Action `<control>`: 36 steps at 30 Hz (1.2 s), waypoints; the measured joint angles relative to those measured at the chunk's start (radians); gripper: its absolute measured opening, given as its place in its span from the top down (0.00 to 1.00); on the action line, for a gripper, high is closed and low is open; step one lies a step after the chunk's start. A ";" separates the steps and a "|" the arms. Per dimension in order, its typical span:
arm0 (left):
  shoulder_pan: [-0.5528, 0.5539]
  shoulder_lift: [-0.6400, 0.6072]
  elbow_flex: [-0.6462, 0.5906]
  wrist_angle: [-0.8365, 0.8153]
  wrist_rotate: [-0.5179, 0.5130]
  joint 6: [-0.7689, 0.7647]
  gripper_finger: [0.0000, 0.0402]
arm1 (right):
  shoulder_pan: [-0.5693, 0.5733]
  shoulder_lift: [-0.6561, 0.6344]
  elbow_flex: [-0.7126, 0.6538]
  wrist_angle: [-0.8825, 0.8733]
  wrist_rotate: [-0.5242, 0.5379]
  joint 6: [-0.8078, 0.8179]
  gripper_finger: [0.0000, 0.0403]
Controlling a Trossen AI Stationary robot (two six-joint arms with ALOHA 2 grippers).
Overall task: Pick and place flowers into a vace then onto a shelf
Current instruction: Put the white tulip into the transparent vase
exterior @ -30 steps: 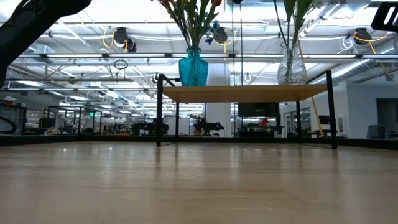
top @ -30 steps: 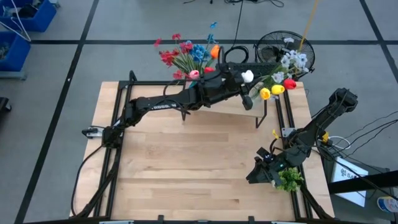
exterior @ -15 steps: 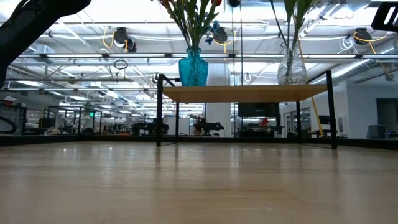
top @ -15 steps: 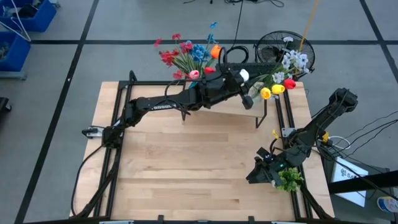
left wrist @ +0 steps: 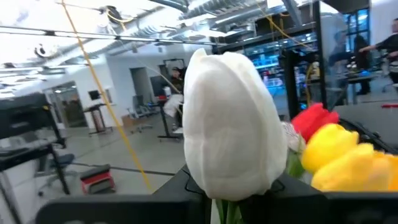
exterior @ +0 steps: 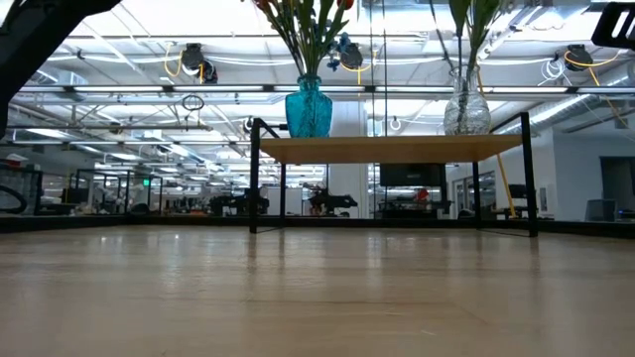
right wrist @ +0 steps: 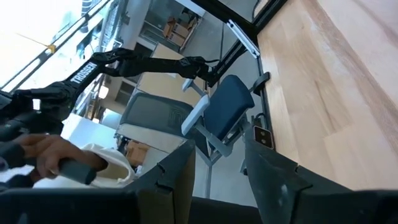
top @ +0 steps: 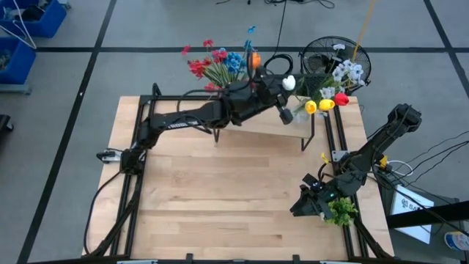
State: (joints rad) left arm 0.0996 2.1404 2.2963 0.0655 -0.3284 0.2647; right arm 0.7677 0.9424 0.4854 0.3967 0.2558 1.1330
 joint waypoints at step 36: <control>-0.192 -0.134 0.001 -0.343 0.154 -0.321 1.00 | -0.001 -0.006 0.001 0.297 0.297 -0.608 0.67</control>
State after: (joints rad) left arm -0.0926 2.0065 2.2974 -0.2780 -0.1739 -0.0564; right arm 0.7666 0.9366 0.4862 0.6935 0.5528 0.5253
